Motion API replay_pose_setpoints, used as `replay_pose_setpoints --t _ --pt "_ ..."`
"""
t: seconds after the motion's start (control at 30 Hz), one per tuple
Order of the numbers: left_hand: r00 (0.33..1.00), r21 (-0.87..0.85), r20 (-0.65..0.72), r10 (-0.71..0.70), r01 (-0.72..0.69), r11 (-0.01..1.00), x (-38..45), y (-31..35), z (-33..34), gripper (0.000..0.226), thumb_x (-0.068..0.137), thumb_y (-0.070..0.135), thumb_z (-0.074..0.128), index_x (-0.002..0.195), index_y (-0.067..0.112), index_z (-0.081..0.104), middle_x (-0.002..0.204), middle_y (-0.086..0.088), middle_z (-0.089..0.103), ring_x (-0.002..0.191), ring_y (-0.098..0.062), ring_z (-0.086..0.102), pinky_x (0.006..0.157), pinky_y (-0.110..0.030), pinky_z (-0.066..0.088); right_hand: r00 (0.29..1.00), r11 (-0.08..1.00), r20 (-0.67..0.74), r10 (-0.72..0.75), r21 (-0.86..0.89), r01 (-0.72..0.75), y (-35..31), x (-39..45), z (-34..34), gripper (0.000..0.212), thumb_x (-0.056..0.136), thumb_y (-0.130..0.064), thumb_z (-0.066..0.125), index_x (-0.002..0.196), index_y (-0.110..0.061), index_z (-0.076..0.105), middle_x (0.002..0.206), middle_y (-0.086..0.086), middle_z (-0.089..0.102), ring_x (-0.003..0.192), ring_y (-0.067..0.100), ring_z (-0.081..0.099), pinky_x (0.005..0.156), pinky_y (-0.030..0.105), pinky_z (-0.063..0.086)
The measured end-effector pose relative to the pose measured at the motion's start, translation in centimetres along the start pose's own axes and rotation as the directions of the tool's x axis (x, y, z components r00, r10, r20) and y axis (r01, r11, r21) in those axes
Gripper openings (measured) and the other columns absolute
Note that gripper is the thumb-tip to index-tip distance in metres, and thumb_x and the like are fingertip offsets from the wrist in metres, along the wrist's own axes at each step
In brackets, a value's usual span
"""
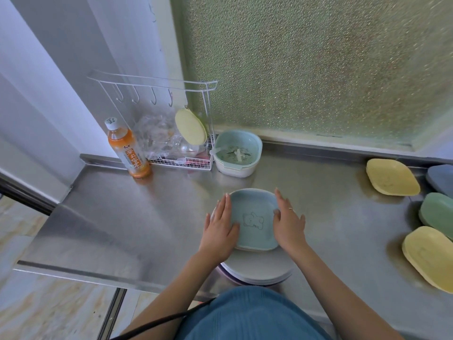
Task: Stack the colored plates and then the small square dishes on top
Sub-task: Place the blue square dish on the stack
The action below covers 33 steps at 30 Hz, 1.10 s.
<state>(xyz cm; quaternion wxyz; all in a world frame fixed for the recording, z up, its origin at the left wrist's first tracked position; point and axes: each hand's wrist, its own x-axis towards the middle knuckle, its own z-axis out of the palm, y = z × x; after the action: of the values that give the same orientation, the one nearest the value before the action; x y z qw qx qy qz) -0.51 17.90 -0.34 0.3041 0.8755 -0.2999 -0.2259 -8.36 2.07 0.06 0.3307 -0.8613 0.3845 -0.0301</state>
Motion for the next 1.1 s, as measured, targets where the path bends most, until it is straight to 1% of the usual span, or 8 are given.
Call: replay_pose_setpoints --t 0.07,0.13,0.2,0.27,0.33,0.43,0.67,1.1 --pt "0.997 -0.189 -0.063 -0.045 0.033 0.981 -0.1 0.0 0.0 0.071 0.097 0.036 0.038 0.149 0.025 -0.009 0.159 0.011 -0.005 0.147 -0.01 -0.009 0.12 -0.042 -0.003 0.999 0.996 0.024 0.022 0.082 -0.023 0.5 -0.2 -0.3 0.049 0.101 -0.028 0.031 0.147 -0.034 0.018 0.154 -0.008 0.025 0.142 0.015 0.02 0.113 0.054 0.002" --pt "0.978 -0.451 -0.097 -0.185 0.122 0.884 0.2 -0.3 -0.4 0.074 0.095 0.042 0.042 0.15 0.029 -0.006 0.159 0.011 -0.004 0.147 -0.012 -0.01 0.12 -0.045 -0.002 0.997 0.969 0.0 0.075 0.237 -0.073 1.5 -0.9 -0.9 0.048 0.1 -0.039 0.026 0.147 -0.036 0.018 0.155 -0.011 0.02 0.143 0.013 0.017 0.116 0.05 0.005" --pt "0.956 -0.623 -0.02 -0.294 0.218 0.751 0.6 -0.8 -0.7 0.07 0.096 0.036 0.045 0.15 0.032 0.0 0.16 0.007 0.001 0.148 -0.016 0.001 0.121 -0.044 0.006 0.993 0.919 -0.028 0.117 0.382 -0.098 2.5 -2.0 -1.3 0.049 0.1 -0.038 0.027 0.147 -0.03 0.018 0.155 -0.007 0.021 0.142 0.014 0.02 0.117 0.04 0.013" --pt "0.944 -0.702 0.083 -0.321 0.284 0.653 1.0 -1.3 -0.6 0.064 0.096 0.032 0.046 0.149 0.034 0.009 0.158 0.003 0.016 0.145 -0.019 0.02 0.119 -0.041 0.019 0.99 0.887 0.001 0.142 0.443 -0.127 3.2 -3.2 -1.4 0.049 0.1 -0.036 0.03 0.147 -0.025 0.021 0.155 -0.004 0.023 0.141 0.015 0.023 0.114 0.032 0.017" --pt "0.934 -0.728 0.13 -0.331 0.317 0.607 1.3 -1.1 -0.5 0.064 0.093 0.033 0.049 0.148 0.032 0.017 0.155 0.003 0.026 0.139 -0.018 0.031 0.116 -0.037 0.026 0.985 0.867 0.033 0.169 0.47 -0.165 3.5 -4.0 -1.4 0.049 0.1 -0.034 0.032 0.147 -0.023 0.023 0.154 -0.003 0.025 0.14 0.015 0.025 0.111 0.028 0.018" --pt "0.928 -0.714 0.15 -0.341 0.34 0.612 1.7 -0.9 -0.4 0.07 0.084 0.042 0.051 0.147 0.034 0.022 0.153 0.004 0.029 0.137 -0.018 0.035 0.115 -0.038 0.028 0.976 0.829 0.063 0.208 0.518 -0.21 4.0 -4.6 -1.5 0.051 0.1 -0.037 0.033 0.148 -0.025 0.021 0.154 -0.005 0.024 0.14 0.015 0.024 0.11 0.028 0.018" --pt "0.933 -0.694 0.19 -0.306 0.348 0.63 3.2 1.8 1.4 0.058 0.094 0.034 0.047 0.147 0.032 0.025 0.151 0.0 0.036 0.134 -0.021 0.04 0.113 -0.038 0.031 0.962 0.792 0.038 0.269 0.56 -0.243 6.3 -5.0 -3.4 0.052 0.1 -0.036 0.033 0.148 -0.025 0.019 0.154 -0.006 0.023 0.14 0.015 0.024 0.112 0.031 0.018" --pt "0.925 -0.651 0.274 -0.262 0.38 0.657 6.2 13.5 10.7 0.07 0.084 0.048 0.046 0.146 0.042 0.016 0.153 0.001 0.028 0.138 -0.023 0.032 0.115 -0.047 0.027 0.944 0.813 0.065 0.323 0.492 -0.311 17.3 0.1 -14.2 0.051 0.099 -0.035 0.036 0.147 -0.022 0.024 0.154 -0.002 0.025 0.14 0.018 0.024 0.113 0.034 0.018"
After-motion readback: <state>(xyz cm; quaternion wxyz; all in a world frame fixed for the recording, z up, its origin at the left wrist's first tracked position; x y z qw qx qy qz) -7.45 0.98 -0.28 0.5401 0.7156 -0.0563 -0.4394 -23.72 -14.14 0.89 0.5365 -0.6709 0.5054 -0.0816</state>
